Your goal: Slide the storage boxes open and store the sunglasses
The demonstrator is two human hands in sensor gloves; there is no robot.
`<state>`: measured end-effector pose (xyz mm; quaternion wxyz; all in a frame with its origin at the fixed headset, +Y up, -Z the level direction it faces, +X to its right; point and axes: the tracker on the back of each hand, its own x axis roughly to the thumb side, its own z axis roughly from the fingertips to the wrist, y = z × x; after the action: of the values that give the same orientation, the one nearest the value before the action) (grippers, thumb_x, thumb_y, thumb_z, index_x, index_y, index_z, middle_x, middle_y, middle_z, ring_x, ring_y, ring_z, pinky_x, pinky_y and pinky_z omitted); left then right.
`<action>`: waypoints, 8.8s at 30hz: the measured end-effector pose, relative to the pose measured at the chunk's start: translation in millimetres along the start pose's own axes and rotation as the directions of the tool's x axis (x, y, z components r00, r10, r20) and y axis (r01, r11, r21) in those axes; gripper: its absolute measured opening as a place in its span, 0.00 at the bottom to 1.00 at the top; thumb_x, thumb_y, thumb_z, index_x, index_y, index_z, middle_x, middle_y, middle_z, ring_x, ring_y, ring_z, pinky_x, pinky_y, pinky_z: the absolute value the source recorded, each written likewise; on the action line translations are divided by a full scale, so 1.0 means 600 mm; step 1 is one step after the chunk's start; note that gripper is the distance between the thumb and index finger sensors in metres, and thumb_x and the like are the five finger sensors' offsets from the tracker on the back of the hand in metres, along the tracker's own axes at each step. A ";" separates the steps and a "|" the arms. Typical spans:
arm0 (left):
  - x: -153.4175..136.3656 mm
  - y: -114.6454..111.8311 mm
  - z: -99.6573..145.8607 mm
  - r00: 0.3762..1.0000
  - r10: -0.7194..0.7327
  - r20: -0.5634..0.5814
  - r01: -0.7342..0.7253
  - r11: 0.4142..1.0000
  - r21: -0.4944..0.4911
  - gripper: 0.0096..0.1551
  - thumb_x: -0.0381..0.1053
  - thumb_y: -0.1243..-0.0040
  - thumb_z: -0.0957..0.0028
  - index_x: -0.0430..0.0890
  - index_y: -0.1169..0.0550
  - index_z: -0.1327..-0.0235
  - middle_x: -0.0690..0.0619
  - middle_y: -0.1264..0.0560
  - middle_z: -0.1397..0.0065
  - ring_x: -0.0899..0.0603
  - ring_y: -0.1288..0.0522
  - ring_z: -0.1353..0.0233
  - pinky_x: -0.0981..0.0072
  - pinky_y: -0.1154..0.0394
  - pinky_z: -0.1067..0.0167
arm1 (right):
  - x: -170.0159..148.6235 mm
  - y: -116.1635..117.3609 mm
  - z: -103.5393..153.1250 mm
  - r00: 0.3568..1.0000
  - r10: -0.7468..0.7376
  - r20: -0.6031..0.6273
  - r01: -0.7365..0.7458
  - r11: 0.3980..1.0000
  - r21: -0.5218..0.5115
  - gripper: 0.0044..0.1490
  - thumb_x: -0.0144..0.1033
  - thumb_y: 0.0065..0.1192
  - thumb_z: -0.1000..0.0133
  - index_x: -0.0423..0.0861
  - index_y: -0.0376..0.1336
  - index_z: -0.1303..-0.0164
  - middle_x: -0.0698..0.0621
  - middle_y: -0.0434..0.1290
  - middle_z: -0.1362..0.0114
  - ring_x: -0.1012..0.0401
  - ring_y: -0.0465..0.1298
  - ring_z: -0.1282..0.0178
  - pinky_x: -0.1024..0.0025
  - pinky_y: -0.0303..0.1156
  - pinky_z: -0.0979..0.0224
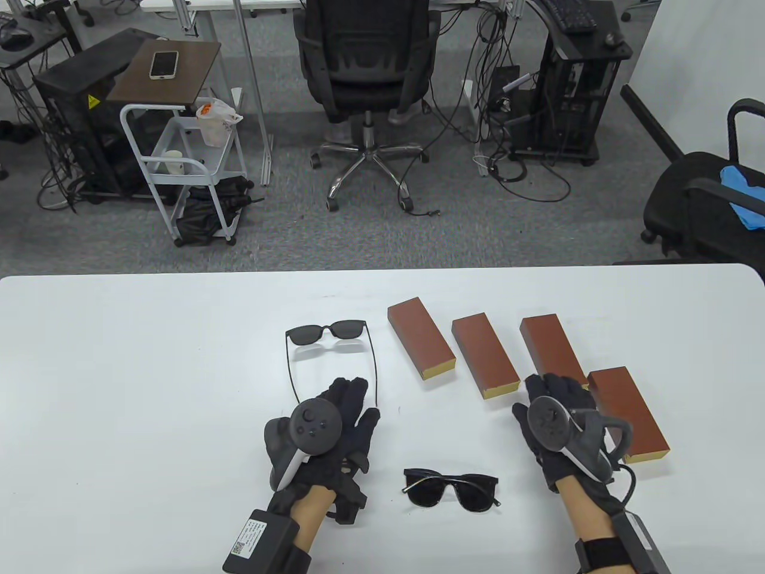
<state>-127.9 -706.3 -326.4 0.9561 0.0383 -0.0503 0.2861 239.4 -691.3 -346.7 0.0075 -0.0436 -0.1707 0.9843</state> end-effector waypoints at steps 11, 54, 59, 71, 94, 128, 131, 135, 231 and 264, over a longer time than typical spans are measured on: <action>0.006 -0.006 0.000 0.996 -0.093 0.010 0.093 0.995 -0.023 0.38 0.64 0.41 0.51 0.54 0.28 0.26 0.46 0.33 0.20 0.34 0.33 0.23 0.35 0.34 0.32 | -0.050 0.094 -0.116 0.946 0.240 -0.217 -0.155 0.926 0.344 0.56 0.72 0.62 0.67 0.60 0.49 0.30 0.46 0.51 0.18 0.43 0.51 0.19 0.42 0.54 0.21; 0.020 0.007 0.010 0.938 -0.118 0.326 0.093 0.992 0.091 0.52 0.78 0.36 0.63 0.57 0.31 0.25 0.50 0.31 0.21 0.37 0.30 0.26 0.41 0.29 0.37 | -0.030 -0.032 -0.087 0.936 -0.259 0.237 0.172 0.927 0.333 0.54 0.60 0.78 0.70 0.52 0.59 0.35 0.43 0.68 0.28 0.45 0.63 0.24 0.47 0.59 0.22; 0.043 0.005 0.016 0.892 -0.078 0.446 0.056 0.996 0.062 0.55 0.79 0.35 0.67 0.59 0.33 0.24 0.51 0.31 0.21 0.38 0.29 0.26 0.41 0.29 0.37 | 0.005 -0.068 -0.039 0.856 -0.356 0.374 0.193 0.892 0.408 0.53 0.59 0.78 0.69 0.52 0.59 0.35 0.44 0.68 0.27 0.45 0.63 0.24 0.47 0.60 0.23; 0.066 -0.014 0.020 0.845 -0.017 0.535 0.050 0.998 -0.047 0.64 0.79 0.31 0.70 0.59 0.43 0.20 0.52 0.36 0.17 0.39 0.32 0.22 0.39 0.29 0.34 | 0.092 -0.097 0.021 0.693 -0.493 0.526 0.207 0.835 0.510 0.53 0.59 0.78 0.67 0.55 0.58 0.34 0.46 0.66 0.25 0.46 0.61 0.22 0.48 0.59 0.22; 0.044 -0.037 0.003 0.877 0.221 0.427 -0.059 0.931 -0.361 0.58 0.65 0.22 0.67 0.52 0.35 0.22 0.47 0.31 0.22 0.37 0.27 0.28 0.42 0.26 0.35 | 0.024 -0.014 0.064 0.650 -0.681 0.339 0.465 0.708 0.531 0.57 0.55 0.79 0.67 0.56 0.51 0.30 0.46 0.60 0.23 0.45 0.62 0.24 0.45 0.63 0.25; -0.036 -0.029 -0.011 0.863 0.486 0.135 -0.393 0.815 -0.426 0.60 0.76 0.31 0.63 0.57 0.41 0.18 0.47 0.38 0.16 0.35 0.34 0.21 0.36 0.33 0.31 | -0.079 -0.009 0.035 0.635 -0.757 0.153 0.619 0.617 0.485 0.54 0.43 0.85 0.69 0.56 0.57 0.34 0.47 0.63 0.24 0.44 0.71 0.30 0.51 0.71 0.29; -0.040 -0.030 -0.009 0.787 0.617 -0.024 -0.589 0.738 -0.329 0.56 0.70 0.32 0.58 0.55 0.43 0.18 0.45 0.39 0.16 0.35 0.33 0.23 0.38 0.31 0.33 | -0.081 -0.014 0.034 0.600 -0.787 0.141 0.660 0.587 0.468 0.54 0.43 0.85 0.68 0.55 0.57 0.33 0.47 0.63 0.24 0.44 0.71 0.30 0.51 0.71 0.29; -0.046 -0.038 -0.009 0.716 0.685 -0.134 -0.684 0.649 -0.333 0.55 0.71 0.36 0.54 0.53 0.44 0.17 0.43 0.36 0.18 0.36 0.29 0.26 0.42 0.29 0.36 | -0.079 -0.019 0.035 0.578 -0.804 0.137 0.689 0.572 0.445 0.54 0.44 0.85 0.68 0.55 0.56 0.33 0.46 0.63 0.24 0.44 0.71 0.30 0.51 0.71 0.29; -0.080 -0.066 0.010 0.434 0.849 -0.300 -0.899 0.427 -0.093 0.44 0.68 0.59 0.45 0.50 0.46 0.18 0.44 0.24 0.38 0.42 0.20 0.50 0.49 0.24 0.53 | 0.152 -0.147 0.013 0.794 0.195 0.576 -0.242 0.970 0.005 0.22 0.42 0.77 0.66 0.58 0.77 0.61 0.51 0.83 0.50 0.53 0.80 0.54 0.54 0.77 0.47; -0.080 -0.074 0.011 0.407 0.850 -0.334 -0.913 0.390 -0.119 0.44 0.67 0.64 0.46 0.51 0.51 0.17 0.44 0.28 0.35 0.42 0.22 0.46 0.49 0.25 0.49 | 0.079 -0.091 -0.012 0.917 -0.372 0.144 0.350 0.923 0.157 0.39 0.60 0.68 0.63 0.56 0.65 0.41 0.46 0.70 0.30 0.47 0.73 0.35 0.52 0.74 0.37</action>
<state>-143.9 -770.4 -327.5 0.6486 -0.1632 0.0020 0.7434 193.1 -636.1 -339.3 0.1774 0.0741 -0.1124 0.9749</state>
